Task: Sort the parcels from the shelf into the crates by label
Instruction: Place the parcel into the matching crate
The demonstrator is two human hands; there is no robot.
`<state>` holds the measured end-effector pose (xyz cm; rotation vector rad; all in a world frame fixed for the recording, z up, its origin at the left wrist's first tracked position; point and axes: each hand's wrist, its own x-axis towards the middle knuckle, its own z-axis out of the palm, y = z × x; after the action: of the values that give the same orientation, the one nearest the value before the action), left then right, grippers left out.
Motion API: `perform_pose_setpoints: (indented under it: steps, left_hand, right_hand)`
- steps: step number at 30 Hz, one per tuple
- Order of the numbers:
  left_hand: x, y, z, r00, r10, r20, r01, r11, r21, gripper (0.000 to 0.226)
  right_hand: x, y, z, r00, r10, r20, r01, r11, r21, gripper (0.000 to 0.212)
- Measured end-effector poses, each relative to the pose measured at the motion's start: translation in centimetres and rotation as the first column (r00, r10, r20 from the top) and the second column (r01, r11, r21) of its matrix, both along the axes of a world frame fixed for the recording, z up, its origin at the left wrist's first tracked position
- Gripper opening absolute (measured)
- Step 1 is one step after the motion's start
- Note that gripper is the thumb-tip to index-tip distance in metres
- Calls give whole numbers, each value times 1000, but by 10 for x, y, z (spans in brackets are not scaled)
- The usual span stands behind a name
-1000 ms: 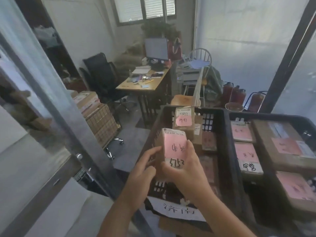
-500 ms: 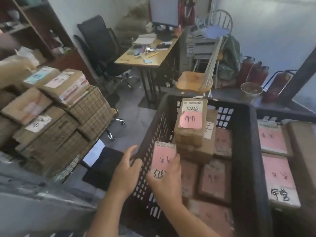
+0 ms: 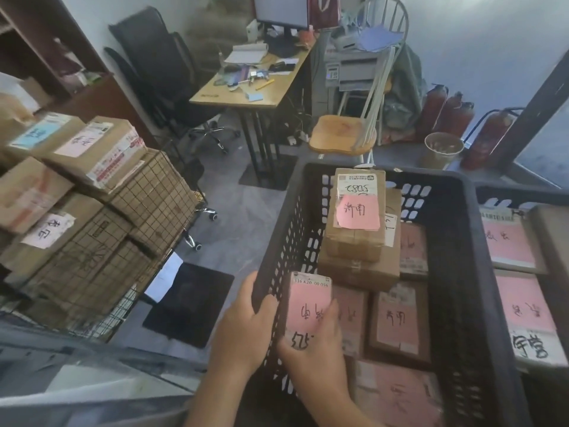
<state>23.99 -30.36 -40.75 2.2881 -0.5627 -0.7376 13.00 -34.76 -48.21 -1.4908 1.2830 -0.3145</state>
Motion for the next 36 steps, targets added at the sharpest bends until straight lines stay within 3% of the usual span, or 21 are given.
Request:
perform_pose_setpoints:
  steps: [3,8,14,20,27,33,36]
  left_hand:
    - [-1,-1,2,1000,-11,1,11,1000,-7,50]
    - [-2,-1,6,999,-40,30,39,999,8,55]
    - [-5,1,5,998,-45,37,44,999,7,53]
    - [-6,2,6,998,-37,41,37,999,1,53]
    - [-5,4,8,999,-38,22,39,999,-20,53]
    - [-5,6,7,998,-54,39,55,998,-13,57]
    - [-4,5,4,997,-56,56,56,998,-2,56]
  right_hand:
    - [4,-1,-3,999,-3,-38,4,1000,30,108]
    - [17,2,-3,997,12,-81,-12,1000,1,121]
    - [18,3,-4,985,62,-159,-66,998,-19,118]
    - [16,0,0,989,17,-148,-18,1000,-6,119]
    - [-2,-6,4,978,-40,-206,49,998,41,94]
    - [3,-9,1,988,-26,-150,57,976,208,71]
    - [1,-12,-11,974,40,-224,7,979,205,72]
